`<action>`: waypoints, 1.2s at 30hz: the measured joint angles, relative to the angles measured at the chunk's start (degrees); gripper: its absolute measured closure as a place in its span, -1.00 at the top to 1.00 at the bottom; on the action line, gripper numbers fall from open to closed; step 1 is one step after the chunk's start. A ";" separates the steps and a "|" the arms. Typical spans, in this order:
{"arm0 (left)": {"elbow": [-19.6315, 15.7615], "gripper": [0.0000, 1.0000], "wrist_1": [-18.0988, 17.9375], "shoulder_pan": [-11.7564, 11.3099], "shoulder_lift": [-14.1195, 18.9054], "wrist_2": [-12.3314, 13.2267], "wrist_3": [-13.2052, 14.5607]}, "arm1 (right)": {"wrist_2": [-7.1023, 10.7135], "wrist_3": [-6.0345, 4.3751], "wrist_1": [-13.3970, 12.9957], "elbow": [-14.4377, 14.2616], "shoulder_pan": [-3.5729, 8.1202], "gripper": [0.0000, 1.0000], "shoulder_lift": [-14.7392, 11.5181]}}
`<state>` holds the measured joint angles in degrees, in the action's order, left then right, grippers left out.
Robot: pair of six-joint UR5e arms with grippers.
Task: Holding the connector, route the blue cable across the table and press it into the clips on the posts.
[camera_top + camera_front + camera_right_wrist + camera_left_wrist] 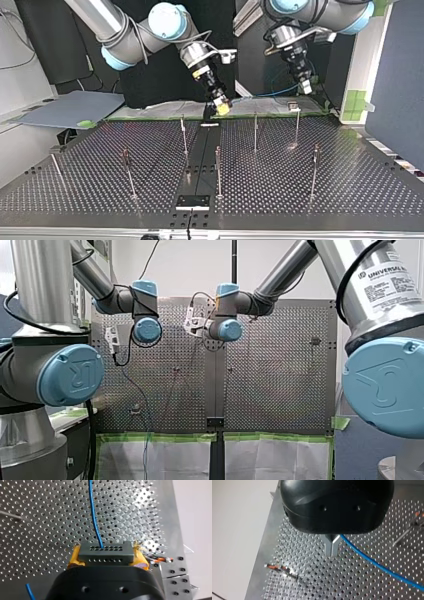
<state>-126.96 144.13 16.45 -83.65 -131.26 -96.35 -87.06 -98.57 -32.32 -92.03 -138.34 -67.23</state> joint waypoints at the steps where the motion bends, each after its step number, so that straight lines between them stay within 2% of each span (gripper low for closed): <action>1: 0.11 -1.00 0.14 -0.44 -0.03 0.20 -0.12 | 0.00 0.00 0.16 0.37 -0.06 -1.00 0.37; 5: 1.00 -1.00 0.24 -2.12 -0.39 1.58 -0.46 | -0.02 -0.03 1.83 2.45 -0.56 -1.00 1.80; 16: 5.21 -1.00 1.20 -8.11 -0.72 7.49 -1.37 | 0.04 -0.55 6.42 8.66 -1.48 -1.00 2.89; 21: 7.17 -1.00 1.73 -9.92 -0.74 9.65 -2.09 | 0.43 -0.66 8.85 11.41 -1.81 -1.00 4.15; 31: 11.59 -1.00 3.18 -11.47 -1.95 12.97 -2.41 | 1.41 -2.14 12.10 16.67 -1.88 -1.00 7.77; 36: 12.12 -1.00 3.23 -12.53 -2.27 13.89 -2.92 | 1.87 -3.42 13.23 19.20 -1.64 -1.00 8.74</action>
<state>-114.84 147.37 3.93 -85.92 -117.37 -99.27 -85.19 -101.99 -19.09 -72.83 -139.98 -58.49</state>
